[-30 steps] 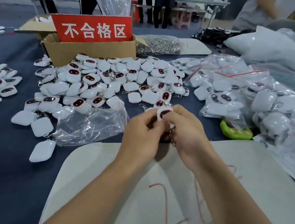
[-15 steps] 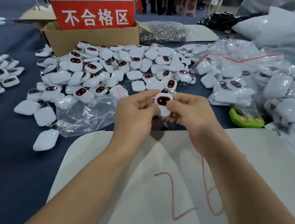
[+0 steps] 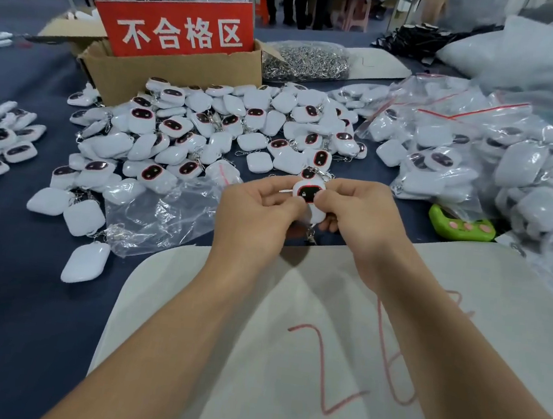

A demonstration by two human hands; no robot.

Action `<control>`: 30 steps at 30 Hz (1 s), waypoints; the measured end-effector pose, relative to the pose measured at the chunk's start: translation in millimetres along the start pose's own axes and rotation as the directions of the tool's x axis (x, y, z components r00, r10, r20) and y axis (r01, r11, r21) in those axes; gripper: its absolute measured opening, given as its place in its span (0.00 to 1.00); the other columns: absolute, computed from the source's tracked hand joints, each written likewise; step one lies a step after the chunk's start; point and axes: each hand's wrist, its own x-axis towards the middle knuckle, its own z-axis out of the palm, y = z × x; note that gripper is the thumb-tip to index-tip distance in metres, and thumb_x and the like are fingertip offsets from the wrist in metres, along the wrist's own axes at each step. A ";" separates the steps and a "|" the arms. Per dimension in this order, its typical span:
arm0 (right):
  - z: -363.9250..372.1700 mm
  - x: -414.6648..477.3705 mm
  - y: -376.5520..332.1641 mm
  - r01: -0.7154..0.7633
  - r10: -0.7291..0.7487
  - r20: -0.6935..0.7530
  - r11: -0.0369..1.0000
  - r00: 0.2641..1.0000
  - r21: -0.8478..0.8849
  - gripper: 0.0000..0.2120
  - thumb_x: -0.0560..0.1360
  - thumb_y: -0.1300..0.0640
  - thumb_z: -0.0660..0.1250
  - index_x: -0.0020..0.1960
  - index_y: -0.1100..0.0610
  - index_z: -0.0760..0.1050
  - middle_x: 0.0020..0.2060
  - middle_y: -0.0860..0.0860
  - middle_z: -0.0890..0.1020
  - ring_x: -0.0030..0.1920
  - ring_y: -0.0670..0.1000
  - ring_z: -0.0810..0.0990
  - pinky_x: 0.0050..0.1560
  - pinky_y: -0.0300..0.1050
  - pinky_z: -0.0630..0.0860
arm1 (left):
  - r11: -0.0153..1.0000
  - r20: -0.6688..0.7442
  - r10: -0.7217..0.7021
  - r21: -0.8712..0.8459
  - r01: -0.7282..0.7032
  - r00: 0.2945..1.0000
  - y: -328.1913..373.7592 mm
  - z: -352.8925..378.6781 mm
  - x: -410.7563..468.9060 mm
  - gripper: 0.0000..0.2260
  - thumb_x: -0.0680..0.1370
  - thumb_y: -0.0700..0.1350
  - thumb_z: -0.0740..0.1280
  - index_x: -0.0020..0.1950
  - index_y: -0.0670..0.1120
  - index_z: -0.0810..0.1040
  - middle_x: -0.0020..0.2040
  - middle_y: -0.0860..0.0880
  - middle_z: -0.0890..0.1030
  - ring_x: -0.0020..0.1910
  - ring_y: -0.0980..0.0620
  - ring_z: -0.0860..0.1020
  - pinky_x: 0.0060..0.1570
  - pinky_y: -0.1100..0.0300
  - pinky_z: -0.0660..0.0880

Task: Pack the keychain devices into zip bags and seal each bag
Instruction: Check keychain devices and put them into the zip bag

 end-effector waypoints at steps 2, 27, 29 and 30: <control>-0.9 -1.6 0.3 0.031 -0.031 0.016 1.000 0.999 -0.007 0.10 0.75 0.66 0.68 0.36 0.61 0.81 0.25 0.50 0.75 0.27 0.46 0.73 0.31 0.35 0.71 | 1.000 -0.023 -0.006 -0.006 0.006 1.000 0.6 0.3 -0.1 0.17 0.71 0.32 0.70 0.42 0.54 0.88 0.37 0.44 0.86 0.36 0.46 0.83 0.48 0.41 0.85; 2.9 -12.4 -3.7 0.146 -0.146 0.087 0.989 0.985 0.012 0.10 0.74 0.69 0.72 0.50 0.57 0.83 0.42 0.58 0.87 0.47 0.65 0.85 0.58 0.65 0.80 | 0.994 -0.061 0.113 0.020 -0.112 0.992 -1.6 -2.2 2.2 0.08 0.77 0.35 0.74 0.46 0.49 0.87 0.40 0.45 0.88 0.43 0.40 0.87 0.50 0.40 0.84; 1.0 -11.7 -2.7 0.166 -0.163 0.077 0.986 0.984 -0.030 0.09 0.74 0.66 0.73 0.49 0.53 0.84 0.39 0.54 0.88 0.46 0.62 0.86 0.55 0.62 0.81 | 0.985 -0.074 0.158 0.076 -0.153 0.985 -2.0 -1.7 0.5 0.10 0.77 0.37 0.74 0.44 0.52 0.86 0.39 0.49 0.88 0.40 0.46 0.87 0.49 0.44 0.85; -0.2 -10.7 -2.3 0.181 -0.178 0.057 0.982 0.982 -0.053 0.09 0.74 0.65 0.74 0.48 0.52 0.84 0.38 0.52 0.88 0.45 0.61 0.86 0.54 0.60 0.82 | 0.975 -0.083 0.195 0.125 -0.183 0.977 -2.4 -1.8 -0.4 0.09 0.77 0.38 0.74 0.45 0.53 0.86 0.39 0.51 0.87 0.39 0.50 0.87 0.48 0.46 0.85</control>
